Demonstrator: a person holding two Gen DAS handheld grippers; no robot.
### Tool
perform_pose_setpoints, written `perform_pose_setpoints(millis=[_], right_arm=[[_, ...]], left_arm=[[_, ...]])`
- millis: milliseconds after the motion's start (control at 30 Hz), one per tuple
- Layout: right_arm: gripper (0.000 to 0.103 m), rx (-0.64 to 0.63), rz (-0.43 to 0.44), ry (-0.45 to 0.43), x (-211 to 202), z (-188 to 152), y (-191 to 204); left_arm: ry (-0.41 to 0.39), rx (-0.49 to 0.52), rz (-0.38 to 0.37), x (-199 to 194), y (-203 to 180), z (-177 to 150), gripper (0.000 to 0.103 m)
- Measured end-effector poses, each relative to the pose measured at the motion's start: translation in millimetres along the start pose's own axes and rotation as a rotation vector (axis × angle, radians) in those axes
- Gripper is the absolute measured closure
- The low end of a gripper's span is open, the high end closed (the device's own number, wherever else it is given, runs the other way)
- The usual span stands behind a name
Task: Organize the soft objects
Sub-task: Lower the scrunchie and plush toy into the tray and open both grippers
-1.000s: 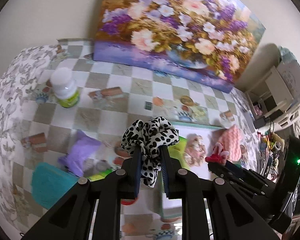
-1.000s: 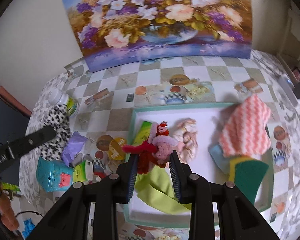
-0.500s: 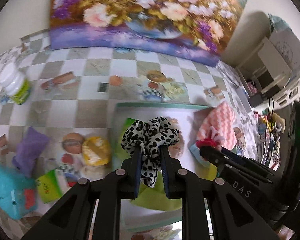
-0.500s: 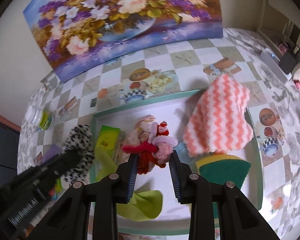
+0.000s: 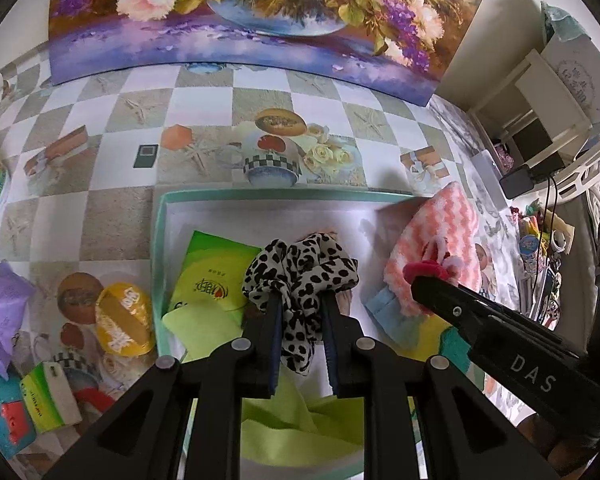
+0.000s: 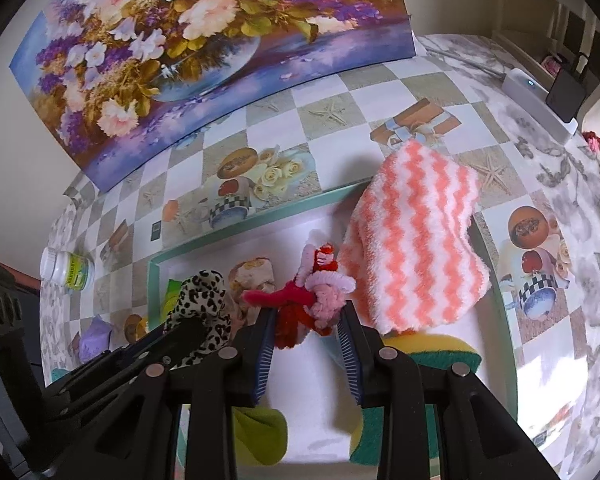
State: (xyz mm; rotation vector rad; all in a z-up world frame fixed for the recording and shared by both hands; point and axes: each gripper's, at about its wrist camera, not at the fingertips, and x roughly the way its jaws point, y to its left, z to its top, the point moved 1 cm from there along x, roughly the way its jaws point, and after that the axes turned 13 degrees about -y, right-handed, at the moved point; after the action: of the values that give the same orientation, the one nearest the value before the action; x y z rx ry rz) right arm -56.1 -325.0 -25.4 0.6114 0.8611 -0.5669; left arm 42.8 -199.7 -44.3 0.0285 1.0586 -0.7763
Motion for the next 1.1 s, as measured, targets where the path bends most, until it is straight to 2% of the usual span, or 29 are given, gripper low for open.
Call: perform_pose_setpoints(millis=[333,400,567,633,733,1100], right_arm=[[0.069,0.002,-0.018,0.034,11,-3,-3],[0.067,0.0,-0.02,0.034,11,-3,-2],[0.067,-0.004,-0.035,0.041,11,-3,-2],[0.066,-0.003,-0.041,0.037,10,-2,-2],[0.061,0.003,-0.043,0.032,7,0,-3],[0.06,-0.008,-0.046,-0.021,-14,11,0]], left_arm=[[0.011,0.022,0.007,7,-3,-2,0.081],[0.012,0.021,0.006,6,-3,-2,0.08],[0.018,0.011,0.004,3,-2,0,0.064],[0.015,0.01,0.004,0,-2,1,0.062],[0.006,0.008,0.007,-5,-1,4,0.061],[-0.04,-0.012,0.006,-26,4,15,0.056]])
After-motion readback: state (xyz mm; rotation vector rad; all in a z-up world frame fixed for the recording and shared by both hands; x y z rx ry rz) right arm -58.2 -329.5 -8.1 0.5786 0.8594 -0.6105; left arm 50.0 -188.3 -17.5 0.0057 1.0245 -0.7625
